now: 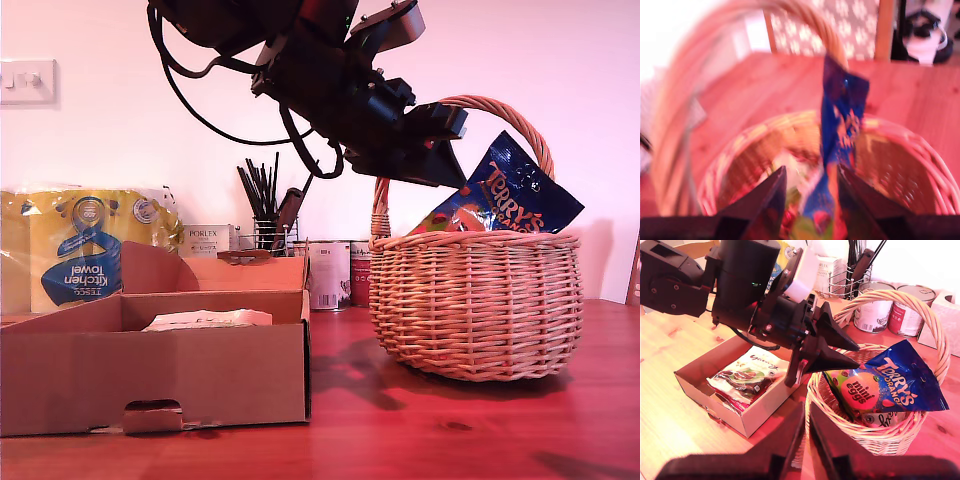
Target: Move the bags of Easter eggs from the cardboard box on the left into the woven basket on the right side.
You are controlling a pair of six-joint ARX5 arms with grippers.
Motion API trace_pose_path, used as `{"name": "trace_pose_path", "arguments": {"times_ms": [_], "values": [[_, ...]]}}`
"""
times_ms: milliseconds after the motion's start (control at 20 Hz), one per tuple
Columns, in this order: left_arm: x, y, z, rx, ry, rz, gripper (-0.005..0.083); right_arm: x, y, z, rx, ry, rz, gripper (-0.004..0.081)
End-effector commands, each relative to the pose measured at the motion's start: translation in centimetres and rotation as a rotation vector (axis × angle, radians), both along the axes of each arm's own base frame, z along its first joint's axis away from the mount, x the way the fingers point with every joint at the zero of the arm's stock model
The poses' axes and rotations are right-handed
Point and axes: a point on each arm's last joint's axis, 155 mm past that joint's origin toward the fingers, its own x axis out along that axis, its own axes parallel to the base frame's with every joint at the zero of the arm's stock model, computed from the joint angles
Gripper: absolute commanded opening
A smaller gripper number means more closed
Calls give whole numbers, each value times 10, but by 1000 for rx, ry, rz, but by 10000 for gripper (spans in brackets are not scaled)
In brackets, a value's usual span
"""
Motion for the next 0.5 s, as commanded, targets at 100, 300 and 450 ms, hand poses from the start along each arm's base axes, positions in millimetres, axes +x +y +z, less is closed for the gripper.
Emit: {"name": "trace_pose_path", "arguments": {"times_ms": [100,300,450], "values": [[1,-5,-18,15,16,-7,198,0,2,-10,-8,18,10,-13],[-1,-7,-24,17,28,-23,167,0,2,-10,-6,20,9,-13],[-7,-14,-31,12,40,-65,117,0,2,-9,-5,18,9,-13]]}}
